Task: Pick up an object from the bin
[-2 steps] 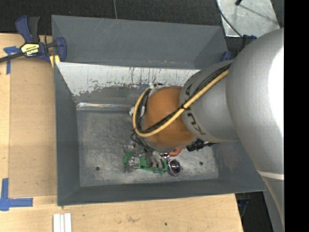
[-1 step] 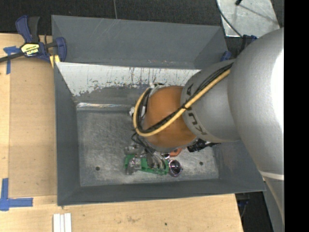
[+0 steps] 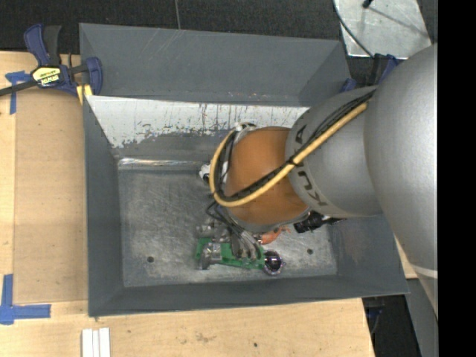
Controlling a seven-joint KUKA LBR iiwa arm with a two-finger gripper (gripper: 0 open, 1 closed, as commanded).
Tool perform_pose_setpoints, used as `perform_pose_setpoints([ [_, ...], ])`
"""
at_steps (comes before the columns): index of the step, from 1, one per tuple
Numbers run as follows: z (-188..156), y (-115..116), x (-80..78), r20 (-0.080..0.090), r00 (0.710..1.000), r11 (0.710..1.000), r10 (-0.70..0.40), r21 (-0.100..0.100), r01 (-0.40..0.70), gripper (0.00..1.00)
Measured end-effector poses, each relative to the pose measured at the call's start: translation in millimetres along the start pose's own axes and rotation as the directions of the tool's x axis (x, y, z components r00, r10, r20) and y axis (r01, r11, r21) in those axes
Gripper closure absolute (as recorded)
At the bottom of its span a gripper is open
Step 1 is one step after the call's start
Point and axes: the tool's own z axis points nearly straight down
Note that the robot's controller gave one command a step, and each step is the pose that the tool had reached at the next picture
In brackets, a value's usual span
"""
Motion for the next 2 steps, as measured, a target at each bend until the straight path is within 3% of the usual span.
perform_pose_setpoints([
  [2,-38,0,-1.0,0.004,1.0,1.0,0.001,-0.001,-0.001,1.0],
])
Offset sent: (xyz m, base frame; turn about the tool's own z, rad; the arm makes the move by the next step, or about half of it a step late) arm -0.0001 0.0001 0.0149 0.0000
